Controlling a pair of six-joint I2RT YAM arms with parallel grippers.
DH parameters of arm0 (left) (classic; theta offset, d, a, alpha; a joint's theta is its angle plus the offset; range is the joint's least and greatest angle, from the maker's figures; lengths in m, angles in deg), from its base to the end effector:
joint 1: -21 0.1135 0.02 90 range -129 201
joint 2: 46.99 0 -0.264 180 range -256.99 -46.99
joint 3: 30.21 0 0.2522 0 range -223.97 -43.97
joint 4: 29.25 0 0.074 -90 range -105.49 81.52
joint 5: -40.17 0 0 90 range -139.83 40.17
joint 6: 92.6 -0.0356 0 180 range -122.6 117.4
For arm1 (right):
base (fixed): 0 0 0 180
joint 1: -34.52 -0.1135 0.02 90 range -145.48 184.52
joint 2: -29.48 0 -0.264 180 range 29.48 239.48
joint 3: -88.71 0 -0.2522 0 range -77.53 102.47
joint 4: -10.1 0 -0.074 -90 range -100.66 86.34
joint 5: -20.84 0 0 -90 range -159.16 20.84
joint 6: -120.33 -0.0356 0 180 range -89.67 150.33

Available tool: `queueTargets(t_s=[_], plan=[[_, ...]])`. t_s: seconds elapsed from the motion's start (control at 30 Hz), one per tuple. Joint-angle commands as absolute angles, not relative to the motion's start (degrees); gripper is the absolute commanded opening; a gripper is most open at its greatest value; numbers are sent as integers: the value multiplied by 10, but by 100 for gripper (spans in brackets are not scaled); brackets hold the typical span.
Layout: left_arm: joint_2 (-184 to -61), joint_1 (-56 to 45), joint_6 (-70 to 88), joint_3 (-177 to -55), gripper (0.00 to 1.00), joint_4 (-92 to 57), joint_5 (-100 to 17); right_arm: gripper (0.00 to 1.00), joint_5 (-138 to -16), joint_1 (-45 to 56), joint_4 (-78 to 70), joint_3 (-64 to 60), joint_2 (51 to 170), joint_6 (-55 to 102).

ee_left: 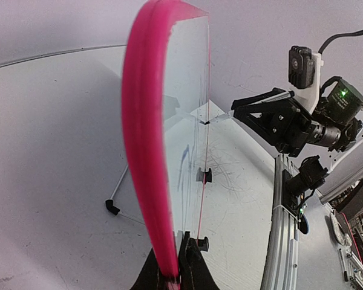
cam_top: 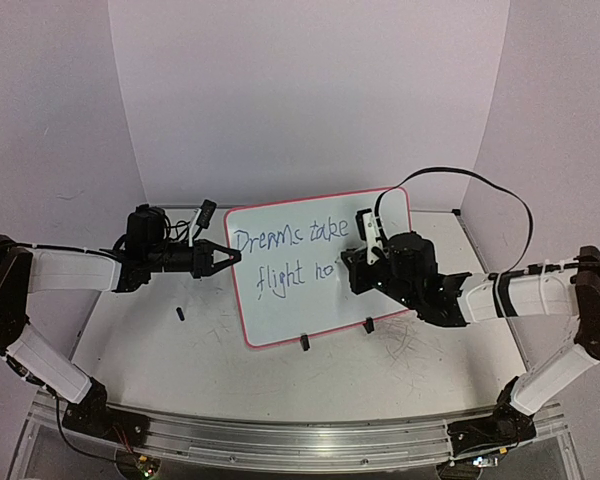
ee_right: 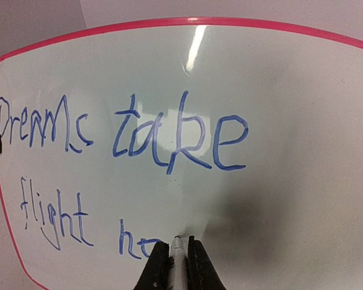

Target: Write a sentence on the whiteboard

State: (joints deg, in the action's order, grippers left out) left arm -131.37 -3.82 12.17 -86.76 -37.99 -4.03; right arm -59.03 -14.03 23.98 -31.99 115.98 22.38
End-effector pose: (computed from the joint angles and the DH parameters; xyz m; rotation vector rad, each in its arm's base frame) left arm 0.2712 -0.1535 0.2262 0.7366 1.8449 -1.2148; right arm 0.2260 0.2464 0.2366 -0.5141 1.7593 0.5417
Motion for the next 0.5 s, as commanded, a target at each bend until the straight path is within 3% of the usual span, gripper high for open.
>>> queueTargets(t_s=[0.0, 0.47], plan=[[-1320, -45, 74, -878, 0, -360, -98, 0, -589, -141, 262, -301, 1172, 223], [-1321, -45, 73, -880, 0, -359, -98, 0, -580, -142, 237, -337, 1155, 200]])
